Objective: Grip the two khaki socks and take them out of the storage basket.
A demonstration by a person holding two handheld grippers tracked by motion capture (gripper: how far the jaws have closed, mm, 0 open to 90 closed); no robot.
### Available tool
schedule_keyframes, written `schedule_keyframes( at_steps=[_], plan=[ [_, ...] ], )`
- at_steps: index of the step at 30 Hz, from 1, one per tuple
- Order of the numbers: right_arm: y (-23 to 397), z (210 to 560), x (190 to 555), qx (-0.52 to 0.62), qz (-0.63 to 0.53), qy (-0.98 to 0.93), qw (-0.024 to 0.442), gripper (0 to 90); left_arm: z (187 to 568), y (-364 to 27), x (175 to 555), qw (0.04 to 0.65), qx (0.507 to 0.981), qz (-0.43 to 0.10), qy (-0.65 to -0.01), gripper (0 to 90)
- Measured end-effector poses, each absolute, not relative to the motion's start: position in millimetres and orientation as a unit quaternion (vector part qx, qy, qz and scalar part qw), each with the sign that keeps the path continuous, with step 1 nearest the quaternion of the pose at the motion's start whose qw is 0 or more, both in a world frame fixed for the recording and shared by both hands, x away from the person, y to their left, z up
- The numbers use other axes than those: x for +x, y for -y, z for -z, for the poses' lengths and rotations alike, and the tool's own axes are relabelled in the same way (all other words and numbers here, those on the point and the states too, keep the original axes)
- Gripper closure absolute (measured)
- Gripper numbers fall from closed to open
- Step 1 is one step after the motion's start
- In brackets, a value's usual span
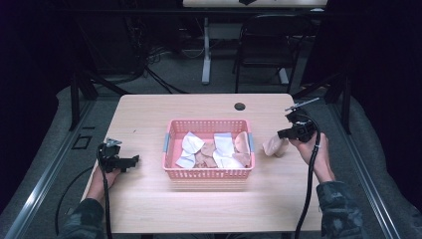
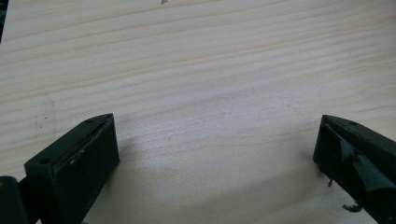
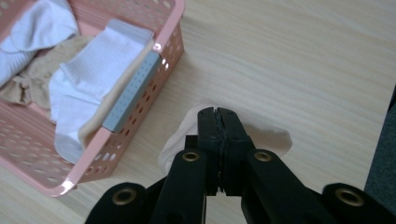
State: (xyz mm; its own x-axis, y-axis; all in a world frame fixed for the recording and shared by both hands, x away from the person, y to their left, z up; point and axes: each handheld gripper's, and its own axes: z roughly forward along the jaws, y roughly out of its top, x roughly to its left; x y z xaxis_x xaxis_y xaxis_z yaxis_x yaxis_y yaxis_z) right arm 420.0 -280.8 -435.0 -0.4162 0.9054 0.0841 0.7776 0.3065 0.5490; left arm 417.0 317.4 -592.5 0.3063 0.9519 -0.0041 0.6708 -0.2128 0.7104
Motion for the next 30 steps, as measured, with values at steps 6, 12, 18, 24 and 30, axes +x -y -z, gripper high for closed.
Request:
schedule_keyframes(
  at_steps=[6, 12, 18, 24, 30],
  plan=[
    [284, 458, 423, 0.536, -0.237, -0.802, 0.117, 88.6, 592, -317, 417, 0.312, 0.746, -0.225, -0.544, 0.0],
    [287, 476, 426, 0.548, -0.216, -0.8, 0.113, 83.3, 592, -317, 417, 0.312, 0.746, -0.225, -0.544, 0.0],
    [292, 476, 423, 0.548, -0.229, -0.798, 0.107, 56.1, 593, -317, 417, 0.313, 0.746, -0.225, -0.543, 0.0],
    [289, 465, 419, 0.544, -0.241, -0.797, 0.103, 34.5, 593, -317, 417, 0.313, 0.746, -0.225, -0.543, 0.0],
    [268, 452, 411, 0.518, -0.258, -0.809, 0.103, 30.7, 592, -317, 417, 0.313, 0.746, -0.225, -0.543, 0.0]
  ],
)
